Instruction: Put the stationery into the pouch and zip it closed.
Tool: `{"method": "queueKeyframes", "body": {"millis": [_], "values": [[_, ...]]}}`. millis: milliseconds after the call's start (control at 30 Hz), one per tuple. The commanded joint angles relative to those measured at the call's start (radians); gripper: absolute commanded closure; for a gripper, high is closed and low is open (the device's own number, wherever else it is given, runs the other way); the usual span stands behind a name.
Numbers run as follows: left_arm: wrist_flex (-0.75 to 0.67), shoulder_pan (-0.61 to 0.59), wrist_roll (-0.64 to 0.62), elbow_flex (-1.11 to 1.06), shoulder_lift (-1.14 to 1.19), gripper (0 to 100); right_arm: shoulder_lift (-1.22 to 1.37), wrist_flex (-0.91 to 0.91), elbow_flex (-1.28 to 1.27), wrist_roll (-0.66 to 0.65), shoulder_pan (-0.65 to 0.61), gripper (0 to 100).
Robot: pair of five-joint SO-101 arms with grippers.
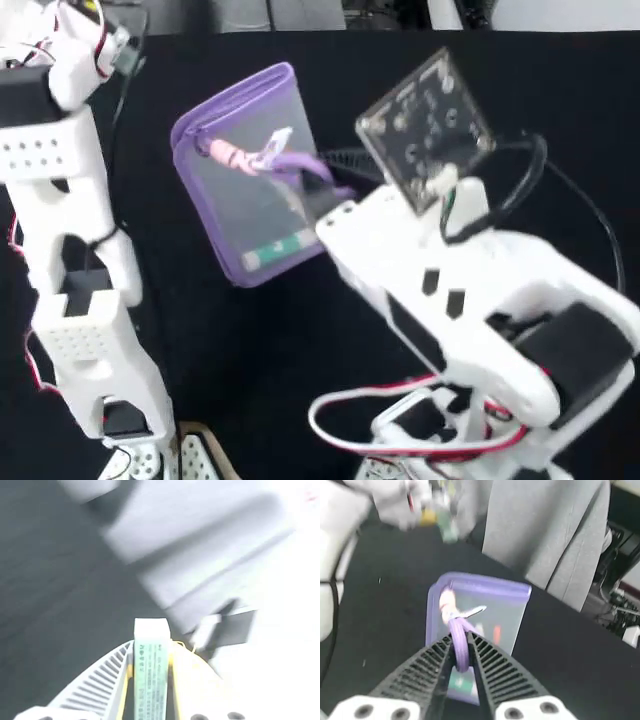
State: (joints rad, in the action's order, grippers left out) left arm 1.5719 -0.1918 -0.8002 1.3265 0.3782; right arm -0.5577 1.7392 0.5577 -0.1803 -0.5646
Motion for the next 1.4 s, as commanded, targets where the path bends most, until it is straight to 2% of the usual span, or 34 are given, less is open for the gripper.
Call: {"method": "queueKeyframes", "body": {"millis": [0,133,233,333,467,633,833,1033,1167,1367], "values": [[0.055,0.159,0.015,0.306,-0.064,97,-0.122,-0.034,-0.15,-0.017,-0.012,98.8],[0.072,0.328,0.017,0.341,-0.084,97,-0.236,-0.081,-0.308,-0.069,-0.012,98.8],[0.1,0.412,0.029,0.34,-0.114,97,-0.309,-0.112,-0.42,-0.08,-0.012,98.8],[0.106,0.478,0.126,0.34,-0.114,97,-0.38,-0.115,-0.503,-0.08,-0.012,98.8],[0.061,0.456,0.227,0.34,-0.11,97,-0.484,-0.115,-0.576,-0.081,-0.012,98.8],[0.005,0.39,0.245,0.314,-0.089,97,-0.595,-0.109,-0.647,-0.094,-0.012,98.8],[-0.04,0.423,0.256,0.2,0.04,97,-0.654,-0.11,-0.704,-0.094,-0.014,98.8],[-0.083,0.464,0.376,0.243,0.161,97,-0.664,-0.107,-0.705,-0.089,-0.014,98.8],[-0.068,0.466,0.448,0.329,0.201,97,-0.664,-0.107,-0.705,-0.087,-0.014,98.8],[0.072,0.466,0.454,0.34,0.158,97,-0.664,-0.107,-0.707,-0.089,-0.014,98.8]]}}
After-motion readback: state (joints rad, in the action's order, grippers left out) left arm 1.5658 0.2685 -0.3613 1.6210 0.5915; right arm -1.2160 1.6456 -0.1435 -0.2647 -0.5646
